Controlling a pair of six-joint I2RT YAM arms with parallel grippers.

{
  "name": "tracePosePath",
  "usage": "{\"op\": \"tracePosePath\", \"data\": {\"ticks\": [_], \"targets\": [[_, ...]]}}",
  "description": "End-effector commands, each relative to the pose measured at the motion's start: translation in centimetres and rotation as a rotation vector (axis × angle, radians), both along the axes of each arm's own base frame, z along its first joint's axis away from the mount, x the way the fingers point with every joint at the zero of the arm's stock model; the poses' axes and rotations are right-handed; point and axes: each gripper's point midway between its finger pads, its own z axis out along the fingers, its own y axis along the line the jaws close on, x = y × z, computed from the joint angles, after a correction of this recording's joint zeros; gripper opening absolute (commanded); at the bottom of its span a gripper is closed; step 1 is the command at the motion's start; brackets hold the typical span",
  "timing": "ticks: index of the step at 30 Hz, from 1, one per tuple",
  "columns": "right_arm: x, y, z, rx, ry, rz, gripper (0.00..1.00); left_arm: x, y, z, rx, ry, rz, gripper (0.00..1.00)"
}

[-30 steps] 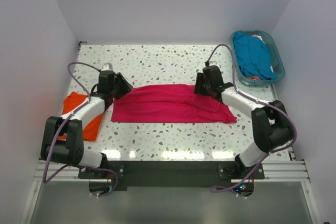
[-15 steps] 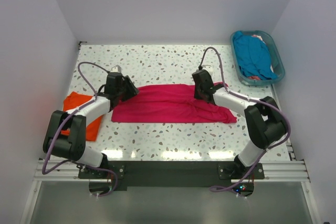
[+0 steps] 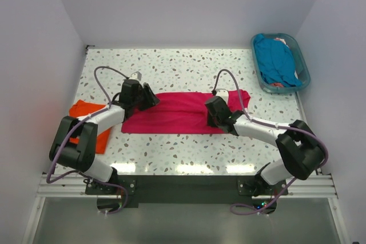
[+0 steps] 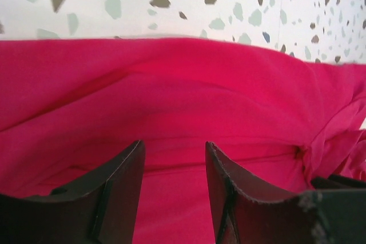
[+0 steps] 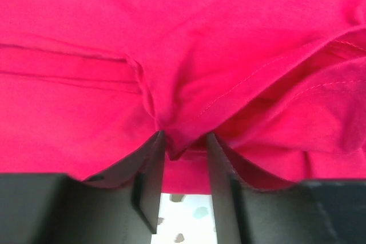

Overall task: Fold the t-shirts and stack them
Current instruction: Fold the tshirt

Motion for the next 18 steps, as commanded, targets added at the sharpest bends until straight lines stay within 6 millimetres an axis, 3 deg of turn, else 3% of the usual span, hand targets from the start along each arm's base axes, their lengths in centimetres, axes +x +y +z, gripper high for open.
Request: {"op": "tracePosePath", "data": {"ticks": [1,5,8,11,13,15,16,18], "targets": [[1.3,-0.5,2.6,0.042,-0.109,-0.070,0.41,0.8,-3.7,1.9,-0.039,-0.093,-0.150,0.52],[1.2,-2.3,6.7,0.022,-0.192,-0.106,0.53,0.4,-7.1,3.0,-0.054,-0.152,-0.269,0.53],[1.2,-5.0,8.6,-0.026,-0.212,-0.165,0.54,-0.2,-9.8,4.0,-0.060,-0.195,-0.353,0.54],[2.6,-10.0,8.1,-0.035,-0.161,-0.275,0.53,-0.5,-12.6,4.9,-0.039,-0.236,-0.420,0.54],[3.1,-11.0,7.4,-0.018,-0.117,-0.279,0.53,-1.2,-14.6,4.4,-0.012,-0.232,-0.470,0.54],[4.0,-12.5,6.5,-0.026,-0.077,-0.314,0.54,-1.0,-16.5,5.1,0.004,-0.253,-0.496,0.53],[4.4,-12.5,6.3,-0.016,-0.068,-0.309,0.55,-1.1,-17.1,4.1,0.018,-0.230,-0.507,0.53],[5.1,-12.6,5.2,0.017,-0.033,-0.307,0.55,-1.1,-18.9,4.7,0.023,-0.253,-0.539,0.52]]}}
